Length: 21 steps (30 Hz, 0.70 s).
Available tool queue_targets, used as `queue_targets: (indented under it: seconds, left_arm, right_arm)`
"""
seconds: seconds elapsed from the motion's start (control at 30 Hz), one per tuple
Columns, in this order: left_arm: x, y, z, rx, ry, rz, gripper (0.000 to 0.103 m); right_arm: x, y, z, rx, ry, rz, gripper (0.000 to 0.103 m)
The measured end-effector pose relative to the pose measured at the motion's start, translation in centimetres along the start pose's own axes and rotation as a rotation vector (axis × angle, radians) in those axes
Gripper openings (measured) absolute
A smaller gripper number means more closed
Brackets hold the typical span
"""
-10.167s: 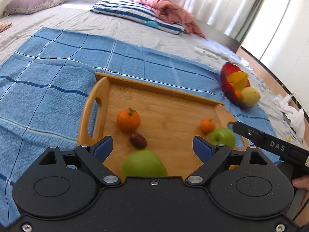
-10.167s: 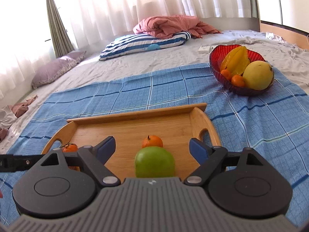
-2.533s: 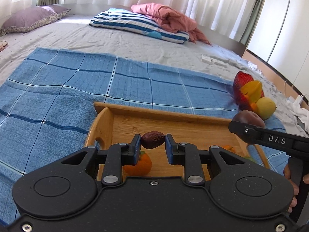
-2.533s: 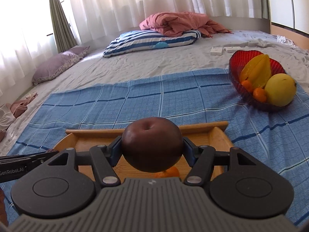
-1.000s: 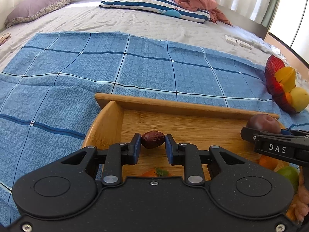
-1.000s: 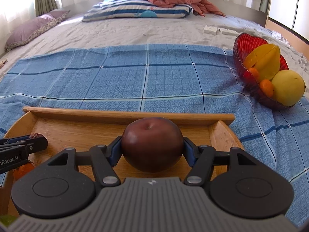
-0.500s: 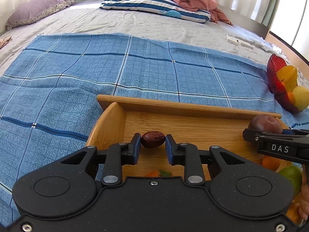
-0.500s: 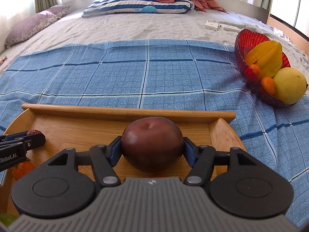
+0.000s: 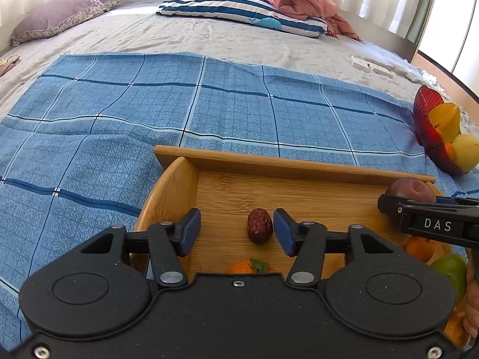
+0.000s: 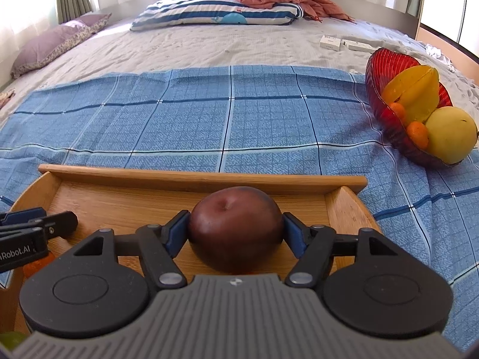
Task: Organize fruits
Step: 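Lower the red date and plum onto the tray and open both grippers, then withdraw both tools from the tray toward the remaining red dates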
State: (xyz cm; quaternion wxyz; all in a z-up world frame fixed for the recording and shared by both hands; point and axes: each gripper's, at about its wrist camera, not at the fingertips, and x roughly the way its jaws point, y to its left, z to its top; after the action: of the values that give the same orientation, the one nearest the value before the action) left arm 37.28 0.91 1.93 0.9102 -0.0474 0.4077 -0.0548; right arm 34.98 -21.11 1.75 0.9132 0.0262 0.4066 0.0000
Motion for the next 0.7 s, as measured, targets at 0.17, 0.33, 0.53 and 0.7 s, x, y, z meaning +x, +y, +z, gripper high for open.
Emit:
queue_targets:
  seconds: [0.17, 0.33, 0.53, 0.7]
  left_arm:
    - [-1.0, 0.0, -0.3, -0.003, -0.017, -0.009, 0.065]
    - [-2.7, 0.1, -0.6, -0.013, -0.052, -0.023, 0.074]
    - [-6.0, -0.1, -1.1, -0.032, -0.118, -0.085, 0.083]
    - [-9.4, -1.1, -2.3, 0.006, -0.178, -0.123, 0.087]
  right_arm:
    - [-0.6, -0.3, -0.3, 0.008, -0.031, 0.014, 0.084]
    - [-1.8, -0.7, -0.9, 0.006, -0.075, 0.036, 0.09]
    - [-4.7, -1.7, -1.6, -0.011, -0.173, 0.053, 0.096]
    - [-7.6, -2.5, -2.4, 0.001, -0.264, 0.091, 0.101]
